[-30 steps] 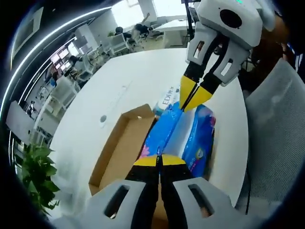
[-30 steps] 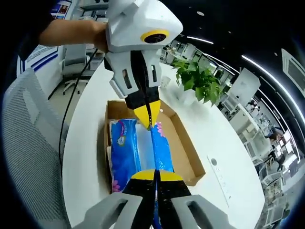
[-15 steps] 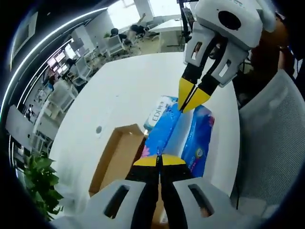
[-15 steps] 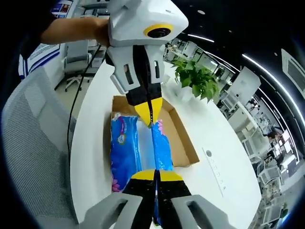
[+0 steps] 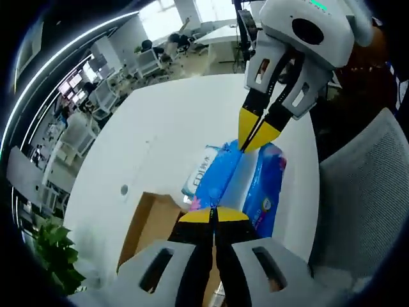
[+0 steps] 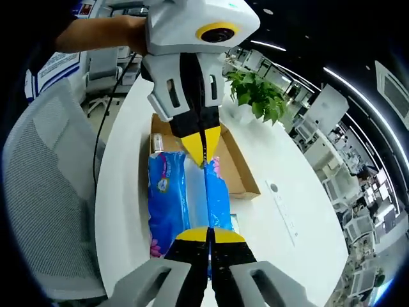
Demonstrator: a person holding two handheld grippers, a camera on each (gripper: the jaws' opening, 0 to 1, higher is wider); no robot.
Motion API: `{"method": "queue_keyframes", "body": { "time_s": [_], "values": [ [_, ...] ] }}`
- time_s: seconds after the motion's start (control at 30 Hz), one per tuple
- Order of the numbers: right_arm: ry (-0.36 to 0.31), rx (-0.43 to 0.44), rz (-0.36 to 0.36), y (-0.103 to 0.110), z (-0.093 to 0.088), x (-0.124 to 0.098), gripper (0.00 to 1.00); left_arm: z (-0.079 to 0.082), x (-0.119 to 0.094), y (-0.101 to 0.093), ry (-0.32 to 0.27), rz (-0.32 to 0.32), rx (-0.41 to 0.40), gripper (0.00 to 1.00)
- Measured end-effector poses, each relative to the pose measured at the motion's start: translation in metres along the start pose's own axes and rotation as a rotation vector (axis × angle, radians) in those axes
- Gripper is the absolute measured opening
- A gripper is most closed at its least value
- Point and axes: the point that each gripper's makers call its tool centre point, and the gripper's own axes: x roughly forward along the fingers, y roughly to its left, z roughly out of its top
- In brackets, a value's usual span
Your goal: Operate the shoe box by opening the lid, removing the specified soft item, and placing it in the target area until the item is outside and the box remains undamaged.
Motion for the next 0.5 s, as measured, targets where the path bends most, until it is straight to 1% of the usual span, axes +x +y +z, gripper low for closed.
{"method": "queue_keyframes", "body": {
  "time_s": [0.1,0.3,0.5],
  "values": [
    [0.008,0.007,-0.003,-0.004,-0.010,-0.004,0.00,0.008,0.008,-0.003,-0.004,-0.004,0.002,0.00],
    [0.021,0.010,-0.009,-0.012,-0.025,-0.011,0.00,0.020,0.020,-0.005,-0.006,-0.012,0.000,0.00],
    [0.032,0.012,-0.015,-0.023,-0.041,-0.018,0.00,0.037,0.034,-0.006,-0.019,-0.021,-0.005,0.00]
  ]
}}
